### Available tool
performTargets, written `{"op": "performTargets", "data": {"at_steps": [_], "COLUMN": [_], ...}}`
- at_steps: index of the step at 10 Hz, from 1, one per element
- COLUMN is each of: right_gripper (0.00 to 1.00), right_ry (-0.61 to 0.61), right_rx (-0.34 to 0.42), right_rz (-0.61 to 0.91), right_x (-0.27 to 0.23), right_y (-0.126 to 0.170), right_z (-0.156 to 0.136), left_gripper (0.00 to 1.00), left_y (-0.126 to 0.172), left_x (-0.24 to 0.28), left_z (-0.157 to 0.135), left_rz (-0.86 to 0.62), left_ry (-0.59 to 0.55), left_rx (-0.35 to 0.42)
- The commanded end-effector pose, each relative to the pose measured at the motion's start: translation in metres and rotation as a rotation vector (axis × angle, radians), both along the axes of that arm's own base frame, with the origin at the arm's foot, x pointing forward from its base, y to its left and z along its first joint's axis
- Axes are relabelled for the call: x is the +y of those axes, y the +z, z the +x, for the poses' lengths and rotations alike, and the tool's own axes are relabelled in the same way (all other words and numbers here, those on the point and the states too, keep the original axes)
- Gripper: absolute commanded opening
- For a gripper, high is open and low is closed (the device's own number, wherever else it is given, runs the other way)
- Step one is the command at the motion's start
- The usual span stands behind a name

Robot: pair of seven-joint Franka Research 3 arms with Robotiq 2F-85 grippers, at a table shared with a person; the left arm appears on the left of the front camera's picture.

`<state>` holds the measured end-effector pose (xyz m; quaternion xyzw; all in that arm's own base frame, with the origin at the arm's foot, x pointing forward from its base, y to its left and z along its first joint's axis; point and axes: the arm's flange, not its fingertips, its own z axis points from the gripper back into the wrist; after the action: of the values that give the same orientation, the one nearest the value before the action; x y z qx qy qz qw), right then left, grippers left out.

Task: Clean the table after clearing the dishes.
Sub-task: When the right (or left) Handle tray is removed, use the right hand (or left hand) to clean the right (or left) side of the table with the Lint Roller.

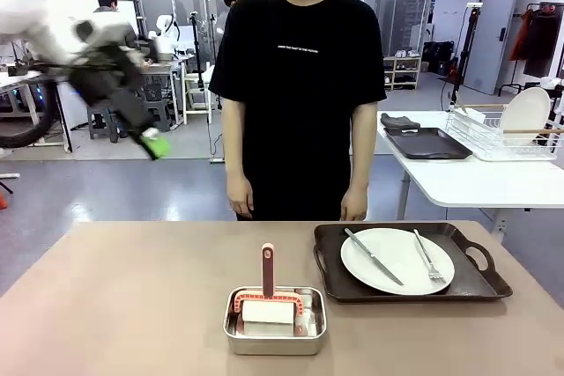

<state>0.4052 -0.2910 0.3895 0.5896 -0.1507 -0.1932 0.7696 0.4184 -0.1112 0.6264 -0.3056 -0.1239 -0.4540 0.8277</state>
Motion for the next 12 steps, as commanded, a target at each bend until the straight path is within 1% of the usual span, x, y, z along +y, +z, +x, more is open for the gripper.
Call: {"op": "performTargets", "data": {"at_steps": [1,3,4,6,7,9,12], "right_gripper": [1.00,1.00,1.00,1.00,1.00,1.00,1.00], "right_ry": [-0.001,-0.001,-0.001,-0.001,-0.001,-0.001,-0.001], "right_rx": [-0.004,-0.004,-0.004,-0.004,-0.004,-0.004,-0.004], "right_rz": [0.000,0.000,0.000,0.000,0.000,0.000,0.000], "right_x": [0.001,0.001,0.001,0.001,0.001,0.001,0.001], "right_y": [0.003,0.003,0.003,0.003,0.003,0.003,0.003], "right_z": [-0.001,-0.001,-0.001,-0.001,-0.001,-0.001,-0.001], "left_gripper": [1.00,1.00,1.00,1.00,1.00,1.00,1.00], "left_y": [-0.011,-0.024,-0.035,-0.056,-0.066,-0.080,-0.096], "left_x": [0.054,0.119,0.160,0.218,0.239,0.278,0.323], "left_z": [-0.028,-0.051,-0.063,-0.081,-0.089,-0.099,-0.109], "left_rz": [-0.154,-0.280,-0.321,-0.384,-0.429,-0.480,-0.516], "left_ry": [0.123,0.215,0.298,0.347,0.354,0.419,0.545], "left_rx": [0.071,0.094,0.127,0.159,0.156,0.136,0.193]}}
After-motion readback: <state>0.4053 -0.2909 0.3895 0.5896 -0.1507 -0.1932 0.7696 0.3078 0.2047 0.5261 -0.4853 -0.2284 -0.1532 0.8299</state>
